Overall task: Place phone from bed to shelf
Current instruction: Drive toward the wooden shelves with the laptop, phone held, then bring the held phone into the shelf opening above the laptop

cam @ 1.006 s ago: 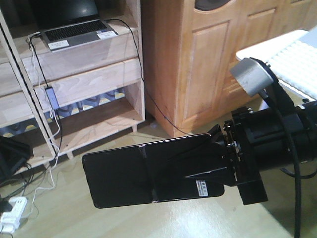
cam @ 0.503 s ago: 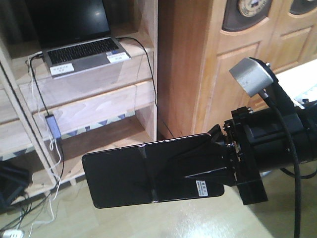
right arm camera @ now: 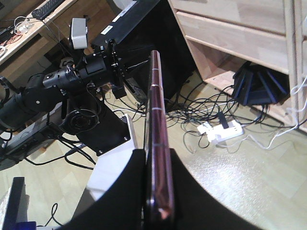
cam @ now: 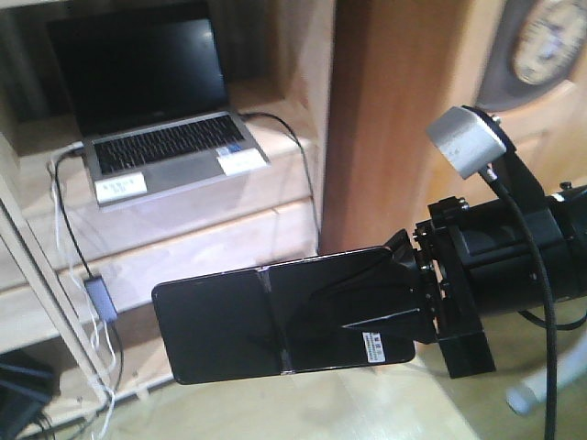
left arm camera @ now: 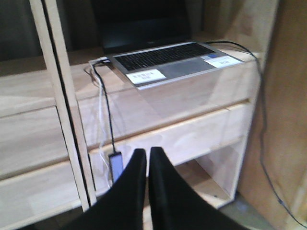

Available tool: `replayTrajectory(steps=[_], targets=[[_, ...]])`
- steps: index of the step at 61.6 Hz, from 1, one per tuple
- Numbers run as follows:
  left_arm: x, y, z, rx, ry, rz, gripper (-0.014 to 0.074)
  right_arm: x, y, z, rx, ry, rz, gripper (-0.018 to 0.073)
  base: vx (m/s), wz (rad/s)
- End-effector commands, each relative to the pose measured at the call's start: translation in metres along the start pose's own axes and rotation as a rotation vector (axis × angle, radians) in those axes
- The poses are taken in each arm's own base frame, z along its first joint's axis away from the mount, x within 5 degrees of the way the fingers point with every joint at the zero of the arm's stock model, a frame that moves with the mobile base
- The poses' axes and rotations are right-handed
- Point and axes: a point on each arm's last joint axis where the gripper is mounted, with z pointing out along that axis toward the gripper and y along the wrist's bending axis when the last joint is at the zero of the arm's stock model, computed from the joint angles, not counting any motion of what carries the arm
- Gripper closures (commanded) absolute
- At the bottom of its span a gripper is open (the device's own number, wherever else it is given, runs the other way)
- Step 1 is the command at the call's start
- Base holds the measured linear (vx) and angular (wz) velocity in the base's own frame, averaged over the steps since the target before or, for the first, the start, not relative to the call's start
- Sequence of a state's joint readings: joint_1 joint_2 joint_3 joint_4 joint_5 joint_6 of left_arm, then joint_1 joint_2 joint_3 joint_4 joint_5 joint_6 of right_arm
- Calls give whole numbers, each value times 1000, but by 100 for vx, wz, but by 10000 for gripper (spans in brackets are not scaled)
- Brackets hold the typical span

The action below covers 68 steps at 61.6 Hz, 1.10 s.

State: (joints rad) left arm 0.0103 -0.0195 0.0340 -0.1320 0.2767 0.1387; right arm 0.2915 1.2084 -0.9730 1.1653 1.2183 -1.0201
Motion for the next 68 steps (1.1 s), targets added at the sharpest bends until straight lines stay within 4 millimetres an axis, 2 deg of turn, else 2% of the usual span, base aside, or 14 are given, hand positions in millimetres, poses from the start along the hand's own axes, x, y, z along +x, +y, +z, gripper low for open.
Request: replayTrajectory(steps=[1, 39, 68], targets=[[-6, 1, 0, -5, -77, -10, 596, -10, 19, -7, -99, -57, -27, 561, 37, 21], [-6, 1, 0, -5, -77, -10, 596, -10, 19, -7, -99, -57, -27, 561, 34, 38], [-6, 1, 0, -5, -77, -10, 596, -10, 19, -7, -96, -58, -26, 561, 20, 27]])
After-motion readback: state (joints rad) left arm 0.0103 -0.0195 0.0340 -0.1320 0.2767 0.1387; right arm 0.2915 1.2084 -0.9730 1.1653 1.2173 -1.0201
